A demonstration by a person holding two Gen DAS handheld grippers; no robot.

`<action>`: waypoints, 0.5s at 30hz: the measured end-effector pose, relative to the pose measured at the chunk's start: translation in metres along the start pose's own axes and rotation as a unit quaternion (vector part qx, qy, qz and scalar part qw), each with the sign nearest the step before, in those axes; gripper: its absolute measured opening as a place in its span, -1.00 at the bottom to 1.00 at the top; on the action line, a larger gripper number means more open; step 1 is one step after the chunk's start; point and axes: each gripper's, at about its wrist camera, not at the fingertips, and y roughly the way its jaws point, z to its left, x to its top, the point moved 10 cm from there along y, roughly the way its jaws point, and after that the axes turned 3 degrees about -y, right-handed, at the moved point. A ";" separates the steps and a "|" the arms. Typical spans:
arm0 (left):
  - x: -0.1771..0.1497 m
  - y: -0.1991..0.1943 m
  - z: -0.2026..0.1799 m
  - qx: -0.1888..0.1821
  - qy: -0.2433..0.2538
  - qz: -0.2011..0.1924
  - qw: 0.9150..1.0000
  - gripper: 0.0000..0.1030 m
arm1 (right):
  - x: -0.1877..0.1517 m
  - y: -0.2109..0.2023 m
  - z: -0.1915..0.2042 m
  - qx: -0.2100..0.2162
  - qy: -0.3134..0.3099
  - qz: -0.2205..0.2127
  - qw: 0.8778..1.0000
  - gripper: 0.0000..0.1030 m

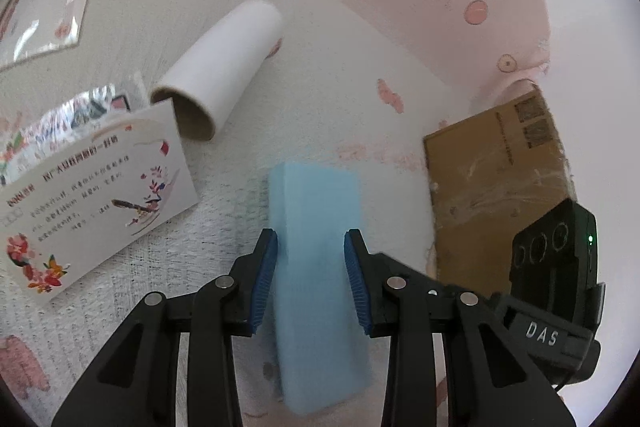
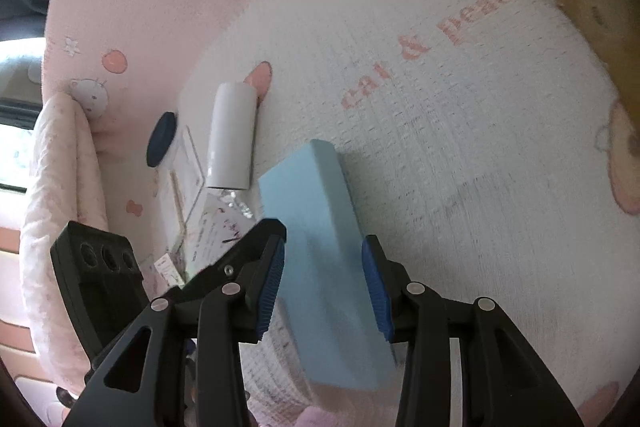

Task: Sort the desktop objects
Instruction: 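Set the power bank back down on the bed with the left gripper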

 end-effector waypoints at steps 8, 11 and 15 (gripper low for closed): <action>-0.012 -0.021 -0.010 0.015 0.039 -0.026 0.999 -0.83 | -0.015 -0.030 0.005 -0.067 -0.049 -0.053 0.995 -0.86; -0.022 -0.015 0.002 0.027 0.022 -0.014 0.999 -0.87 | -0.020 -0.029 0.010 -0.059 -0.058 -0.051 0.995 -0.87; -0.025 -0.013 0.018 0.038 -0.002 -0.012 0.999 -0.87 | -0.022 -0.021 0.013 -0.072 -0.077 -0.043 0.994 -0.87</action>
